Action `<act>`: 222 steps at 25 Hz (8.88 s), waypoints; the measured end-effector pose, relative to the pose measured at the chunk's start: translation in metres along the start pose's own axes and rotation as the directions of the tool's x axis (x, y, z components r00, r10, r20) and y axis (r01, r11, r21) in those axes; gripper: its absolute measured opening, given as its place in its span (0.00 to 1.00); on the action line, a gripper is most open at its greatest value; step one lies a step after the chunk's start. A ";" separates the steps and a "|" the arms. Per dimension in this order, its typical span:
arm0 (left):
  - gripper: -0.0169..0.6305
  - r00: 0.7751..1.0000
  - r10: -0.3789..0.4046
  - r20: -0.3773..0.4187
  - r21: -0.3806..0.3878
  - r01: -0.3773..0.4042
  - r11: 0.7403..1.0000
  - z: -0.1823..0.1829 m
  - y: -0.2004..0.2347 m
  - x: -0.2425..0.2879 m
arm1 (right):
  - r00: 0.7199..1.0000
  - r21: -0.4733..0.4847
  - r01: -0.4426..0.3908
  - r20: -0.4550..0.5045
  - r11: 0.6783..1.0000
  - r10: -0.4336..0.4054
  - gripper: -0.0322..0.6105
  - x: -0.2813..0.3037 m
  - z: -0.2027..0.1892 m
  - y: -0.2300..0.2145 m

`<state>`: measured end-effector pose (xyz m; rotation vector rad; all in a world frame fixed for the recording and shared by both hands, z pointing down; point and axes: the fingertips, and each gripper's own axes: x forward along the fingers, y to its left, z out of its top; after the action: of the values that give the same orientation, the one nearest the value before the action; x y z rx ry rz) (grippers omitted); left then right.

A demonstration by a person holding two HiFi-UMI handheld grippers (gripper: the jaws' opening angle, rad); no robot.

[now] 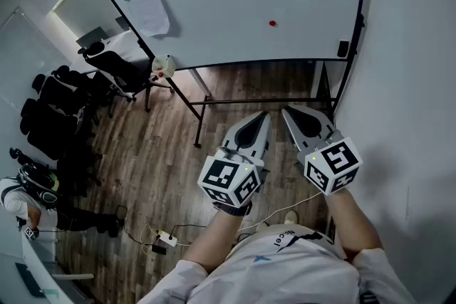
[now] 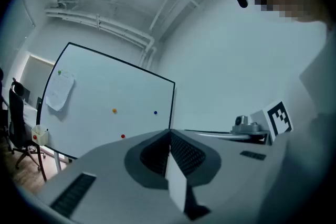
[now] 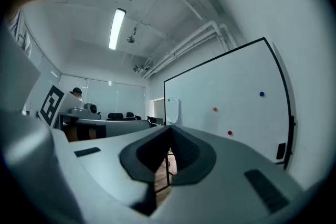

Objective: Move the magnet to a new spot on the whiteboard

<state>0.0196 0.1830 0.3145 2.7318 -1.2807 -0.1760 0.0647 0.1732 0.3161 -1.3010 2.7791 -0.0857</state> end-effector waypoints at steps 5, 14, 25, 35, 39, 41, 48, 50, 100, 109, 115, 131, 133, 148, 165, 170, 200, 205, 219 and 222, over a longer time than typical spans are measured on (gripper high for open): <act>0.05 1.000 -0.001 0.006 0.005 0.001 1.000 -0.001 -0.003 0.007 | 1.000 0.000 -0.008 0.006 1.000 0.008 0.07 -0.001 0.002 -0.006; 0.05 1.000 0.015 -0.021 0.024 -0.015 1.000 -0.014 -0.003 0.024 | 0.999 0.024 -0.042 0.004 0.999 0.042 0.07 -0.008 -0.005 -0.023; 0.05 0.993 0.109 -0.039 0.097 -0.105 0.990 -0.013 0.032 0.042 | 0.999 0.055 -0.034 0.025 0.998 0.032 0.07 0.008 -0.004 -0.056; 0.05 0.992 0.123 -0.009 0.056 -0.122 0.991 -0.022 0.106 0.090 | 1.000 0.021 -0.001 -0.009 1.000 0.001 0.07 0.069 -0.021 -0.090; 0.05 0.995 0.102 0.001 0.068 -0.102 0.992 -0.014 0.149 0.126 | 1.000 0.013 0.021 0.000 1.000 -0.021 0.07 0.116 -0.016 -0.111; 0.05 0.996 0.093 0.009 0.092 -0.094 0.991 -0.007 0.174 0.147 | 0.999 0.002 0.034 0.006 0.999 -0.034 0.07 0.146 -0.009 -0.121; 0.05 0.996 0.064 0.057 0.173 -0.073 0.982 0.020 0.258 0.212 | 0.993 -0.004 0.116 0.020 0.993 -0.116 0.07 0.238 0.000 -0.154; 0.05 0.996 0.050 0.080 0.191 -0.065 0.979 0.027 0.274 0.230 | 0.988 -0.002 0.149 0.032 0.989 -0.149 0.07 0.254 0.001 -0.166; 0.23 0.894 0.436 0.105 0.392 -0.440 0.808 0.047 0.396 0.440 | 0.992 0.029 -0.113 0.062 0.993 0.111 0.07 0.385 0.026 -0.346; 0.23 0.888 0.448 0.104 0.380 -0.452 0.807 0.048 0.396 0.440 | 0.991 0.029 -0.116 0.067 0.993 0.114 0.07 0.380 0.028 -0.350; 0.23 0.892 0.437 0.113 0.381 -0.445 0.810 0.050 0.389 0.433 | 0.991 0.026 -0.121 0.065 0.992 0.119 0.07 0.379 0.028 -0.347; 0.23 0.936 0.340 0.089 0.312 -0.350 0.883 0.049 0.361 0.365 | 0.990 -0.002 -0.132 0.046 0.991 0.132 0.07 0.385 0.022 -0.296; 0.23 0.943 0.317 0.106 0.307 -0.334 0.891 0.054 0.356 0.353 | 0.991 -0.003 -0.128 0.042 0.992 0.128 0.07 0.384 0.020 -0.287; 0.23 0.974 0.194 0.121 0.265 -0.220 0.939 0.059 0.331 0.271 | 0.998 -0.015 -0.055 0.039 0.998 0.056 0.07 0.368 0.011 -0.219; 0.23 0.990 0.070 0.121 0.198 -0.094 0.976 0.066 0.307 0.208 | 0.997 -0.036 -0.018 0.069 0.999 0.021 0.07 0.353 0.017 -0.166; 0.23 0.992 0.051 0.114 0.206 -0.074 0.976 0.066 0.306 0.204 | 0.997 -0.041 -0.014 0.073 0.999 0.017 0.07 0.353 0.020 -0.163; 0.23 0.994 0.113 0.001 0.210 -0.111 0.971 -0.015 0.329 0.297 | 0.996 -0.020 0.093 0.015 0.996 -0.092 0.07 0.345 -0.011 -0.233; 0.23 0.987 0.162 -0.019 0.200 -0.155 0.967 -0.055 0.343 0.338 | 0.994 0.019 0.109 -0.014 0.994 -0.109 0.07 0.347 -0.038 -0.268; 0.23 0.935 0.354 -0.025 0.141 -0.348 0.927 -0.132 0.397 0.422 | 0.994 0.041 0.093 -0.057 0.995 -0.091 0.07 0.377 -0.100 -0.349; 0.23 0.925 0.380 -0.028 0.135 -0.373 0.918 -0.140 0.401 0.428 | 0.994 0.061 0.093 -0.056 0.994 -0.090 0.07 0.385 -0.109 -0.358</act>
<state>0.0097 -0.3932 0.4918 2.4990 -1.8255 0.0177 0.0828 -0.3493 0.4381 -1.4305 2.7346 -0.2156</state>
